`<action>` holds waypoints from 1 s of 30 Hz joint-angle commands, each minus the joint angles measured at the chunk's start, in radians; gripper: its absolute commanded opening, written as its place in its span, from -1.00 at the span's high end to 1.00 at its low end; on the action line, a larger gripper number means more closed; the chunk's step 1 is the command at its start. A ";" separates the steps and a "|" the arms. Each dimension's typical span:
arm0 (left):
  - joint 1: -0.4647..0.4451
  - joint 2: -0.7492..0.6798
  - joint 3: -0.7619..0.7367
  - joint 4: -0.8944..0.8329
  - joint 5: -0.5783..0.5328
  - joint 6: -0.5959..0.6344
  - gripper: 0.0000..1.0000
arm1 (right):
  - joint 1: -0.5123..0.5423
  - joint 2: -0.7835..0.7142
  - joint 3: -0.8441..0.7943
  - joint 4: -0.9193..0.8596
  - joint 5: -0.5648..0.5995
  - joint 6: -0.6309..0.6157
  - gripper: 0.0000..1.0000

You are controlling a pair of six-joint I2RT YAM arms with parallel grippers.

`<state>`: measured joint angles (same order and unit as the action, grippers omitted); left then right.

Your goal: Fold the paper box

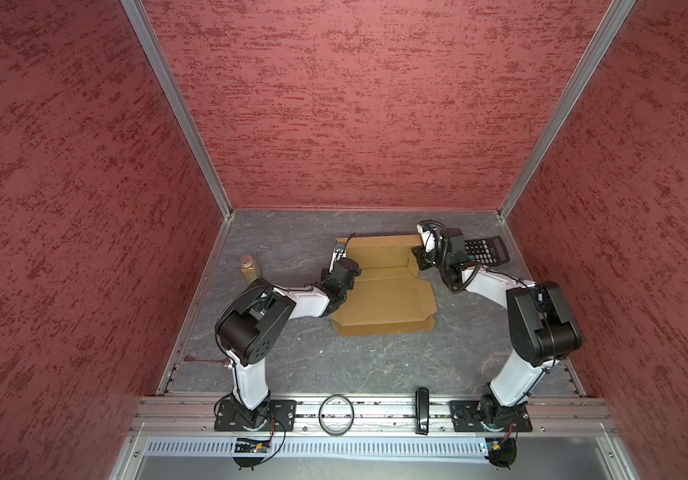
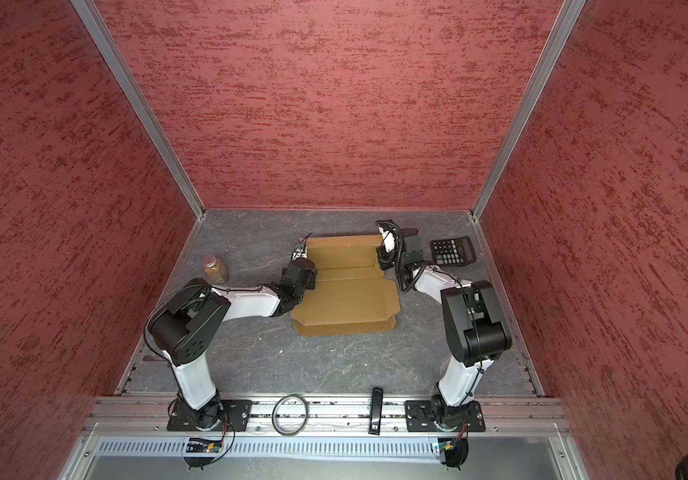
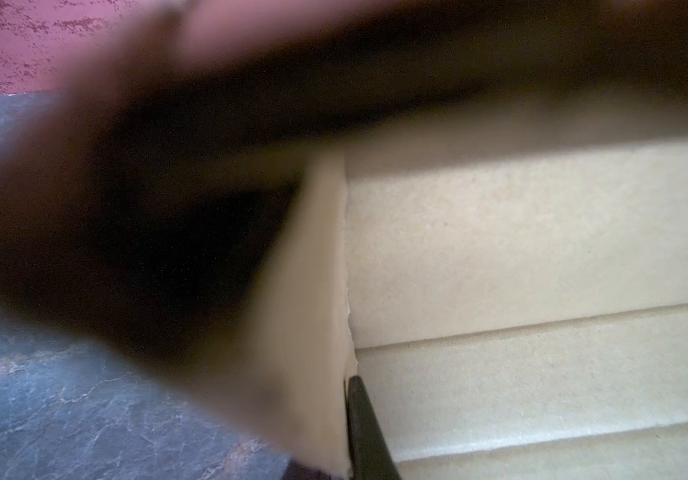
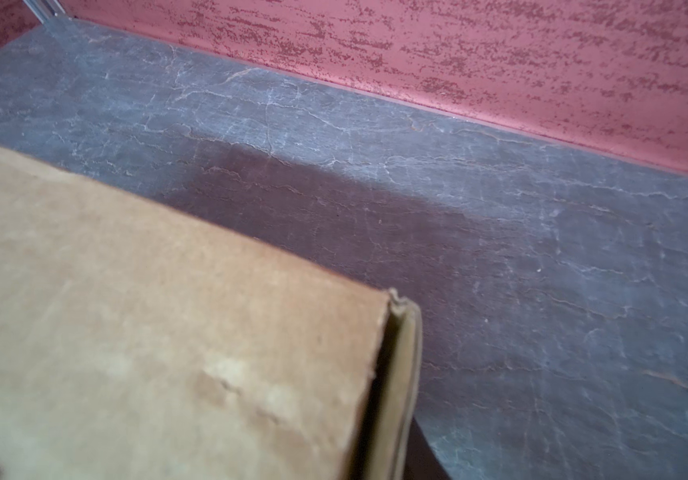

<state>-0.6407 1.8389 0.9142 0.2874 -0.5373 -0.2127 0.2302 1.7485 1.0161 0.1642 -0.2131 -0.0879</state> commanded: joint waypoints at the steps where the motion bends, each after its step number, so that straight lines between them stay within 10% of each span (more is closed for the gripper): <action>1: -0.022 -0.027 -0.008 0.014 0.050 -0.002 0.79 | 0.035 -0.010 -0.004 -0.005 -0.013 0.048 0.35; 22: -0.022 -0.045 -0.016 0.008 0.050 -0.013 0.79 | 0.056 0.010 -0.007 0.016 0.031 0.080 0.99; 30: -0.021 -0.046 0.004 -0.037 0.032 -0.039 0.80 | 0.067 0.011 0.011 -0.016 0.021 0.083 0.61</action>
<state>-0.6453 1.8153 0.8970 0.2630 -0.5373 -0.2375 0.2577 1.7504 1.0050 0.1905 -0.1131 -0.0174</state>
